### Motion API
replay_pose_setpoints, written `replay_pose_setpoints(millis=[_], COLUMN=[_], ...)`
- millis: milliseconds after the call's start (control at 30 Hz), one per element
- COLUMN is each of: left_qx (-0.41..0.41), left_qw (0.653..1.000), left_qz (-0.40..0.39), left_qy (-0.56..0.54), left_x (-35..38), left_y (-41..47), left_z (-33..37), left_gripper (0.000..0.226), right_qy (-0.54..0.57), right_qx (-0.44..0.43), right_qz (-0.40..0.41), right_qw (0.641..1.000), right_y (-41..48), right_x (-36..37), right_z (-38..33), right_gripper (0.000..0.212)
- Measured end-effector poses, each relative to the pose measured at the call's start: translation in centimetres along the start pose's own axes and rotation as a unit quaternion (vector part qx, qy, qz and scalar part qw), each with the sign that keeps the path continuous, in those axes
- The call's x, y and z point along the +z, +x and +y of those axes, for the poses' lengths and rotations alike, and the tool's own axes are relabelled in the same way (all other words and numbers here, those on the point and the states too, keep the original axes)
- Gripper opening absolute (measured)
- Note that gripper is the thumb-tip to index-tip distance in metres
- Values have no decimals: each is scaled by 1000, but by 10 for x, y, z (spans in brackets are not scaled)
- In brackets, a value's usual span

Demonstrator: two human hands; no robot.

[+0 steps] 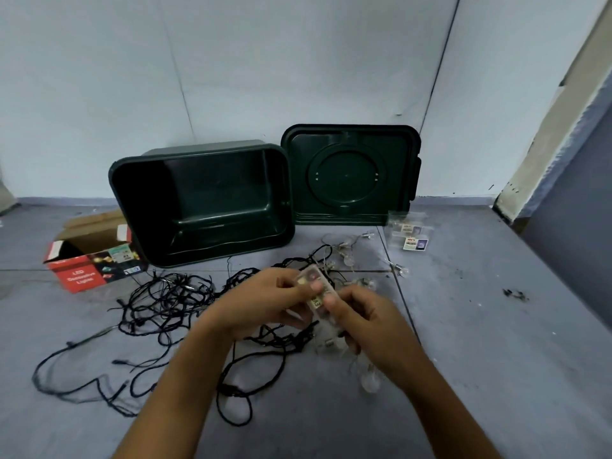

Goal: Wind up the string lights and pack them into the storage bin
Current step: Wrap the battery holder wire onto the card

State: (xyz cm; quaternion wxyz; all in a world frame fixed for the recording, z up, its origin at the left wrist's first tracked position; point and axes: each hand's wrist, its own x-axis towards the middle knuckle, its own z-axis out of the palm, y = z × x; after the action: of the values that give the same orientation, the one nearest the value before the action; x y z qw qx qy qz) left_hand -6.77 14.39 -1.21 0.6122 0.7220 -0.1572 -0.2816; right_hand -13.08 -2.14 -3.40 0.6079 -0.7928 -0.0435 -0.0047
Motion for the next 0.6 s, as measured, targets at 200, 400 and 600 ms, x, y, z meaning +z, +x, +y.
replay_pose_setpoints(millis=[200, 400, 600], left_qx=[-7, 81, 106], left_qw=[996, 939, 952], left_qz=[-23, 128, 230], left_qy=[-91, -307, -172], left_x=[-17, -17, -2], left_y=[-14, -16, -5], left_z=[7, 16, 9], left_gripper=[26, 30, 17], right_qy=[92, 90, -184], right_qx=[3, 3, -98], right_qz=[-54, 38, 4], right_qw=[994, 995, 978], right_y=[6, 3, 3], right_x=[-5, 20, 39], right_z=[0, 37, 10], right_gripper=[51, 16, 17])
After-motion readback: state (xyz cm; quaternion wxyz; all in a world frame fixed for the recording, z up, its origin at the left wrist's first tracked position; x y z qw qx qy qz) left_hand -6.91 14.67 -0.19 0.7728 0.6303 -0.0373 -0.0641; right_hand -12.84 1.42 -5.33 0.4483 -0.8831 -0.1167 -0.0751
